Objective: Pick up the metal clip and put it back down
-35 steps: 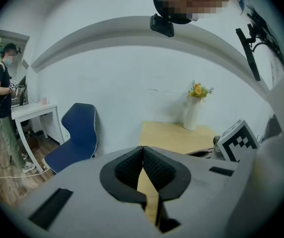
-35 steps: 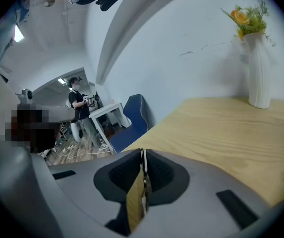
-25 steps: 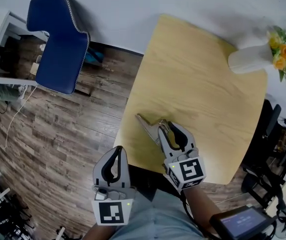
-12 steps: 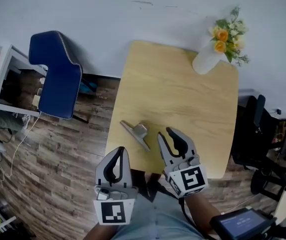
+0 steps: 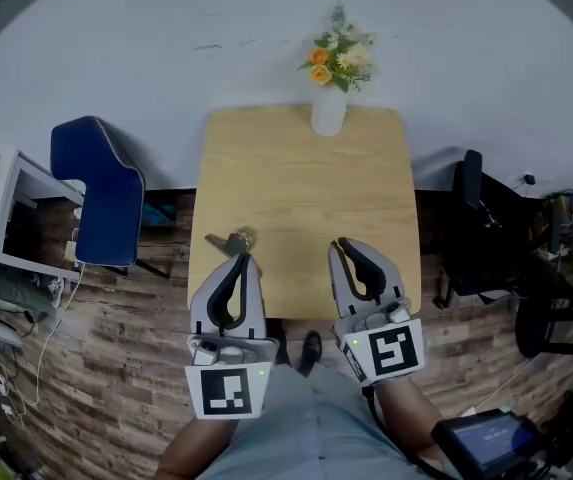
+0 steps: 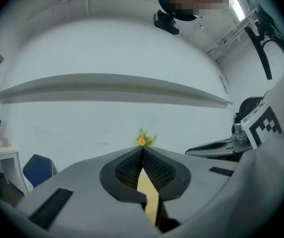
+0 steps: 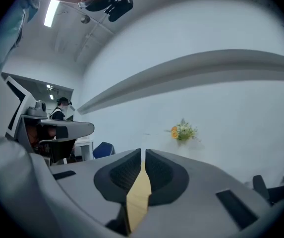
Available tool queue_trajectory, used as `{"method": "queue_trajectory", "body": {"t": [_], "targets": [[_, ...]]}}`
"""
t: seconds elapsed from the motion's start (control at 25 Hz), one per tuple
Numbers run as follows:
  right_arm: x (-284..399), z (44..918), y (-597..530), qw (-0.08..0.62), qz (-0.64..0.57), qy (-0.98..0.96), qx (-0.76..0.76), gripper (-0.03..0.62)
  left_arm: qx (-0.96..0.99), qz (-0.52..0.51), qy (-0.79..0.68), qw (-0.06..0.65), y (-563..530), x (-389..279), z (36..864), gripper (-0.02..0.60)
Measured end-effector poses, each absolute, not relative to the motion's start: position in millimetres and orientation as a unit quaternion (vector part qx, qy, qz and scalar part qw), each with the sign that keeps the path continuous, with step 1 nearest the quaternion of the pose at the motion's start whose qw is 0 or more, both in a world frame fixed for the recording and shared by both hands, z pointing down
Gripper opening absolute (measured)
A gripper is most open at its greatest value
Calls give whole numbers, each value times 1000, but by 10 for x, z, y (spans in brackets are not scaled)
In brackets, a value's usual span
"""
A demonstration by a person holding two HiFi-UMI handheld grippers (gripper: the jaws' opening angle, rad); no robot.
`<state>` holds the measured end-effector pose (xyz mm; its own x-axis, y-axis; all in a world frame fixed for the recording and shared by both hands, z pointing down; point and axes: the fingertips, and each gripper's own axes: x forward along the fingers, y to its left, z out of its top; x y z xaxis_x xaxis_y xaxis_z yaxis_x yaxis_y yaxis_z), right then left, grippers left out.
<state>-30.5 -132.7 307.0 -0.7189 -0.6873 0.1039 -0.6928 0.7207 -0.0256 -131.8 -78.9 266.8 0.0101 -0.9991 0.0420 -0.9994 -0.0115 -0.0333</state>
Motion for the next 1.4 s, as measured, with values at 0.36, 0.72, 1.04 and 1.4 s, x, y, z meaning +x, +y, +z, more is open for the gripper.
{"method": "queue_trajectory", "body": {"t": [0.36, 0.72, 1.04, 1.4], "targets": [[366, 2863, -1156, 12, 14, -910, 414, 54, 730, 23, -683, -23, -717, -755, 2443, 18], [468, 2801, -1112, -2, 10, -909, 416, 48, 732, 27, -680, -32, -674, -631, 2388, 18], [481, 2782, -1136, -14, 12, -909, 415, 48, 734, 31, -678, -34, -683, -599, 2404, 18], [499, 2819, -1203, -7, 14, -911, 411, 48, 735, 38, -677, -32, -747, -561, 2423, 18]]}}
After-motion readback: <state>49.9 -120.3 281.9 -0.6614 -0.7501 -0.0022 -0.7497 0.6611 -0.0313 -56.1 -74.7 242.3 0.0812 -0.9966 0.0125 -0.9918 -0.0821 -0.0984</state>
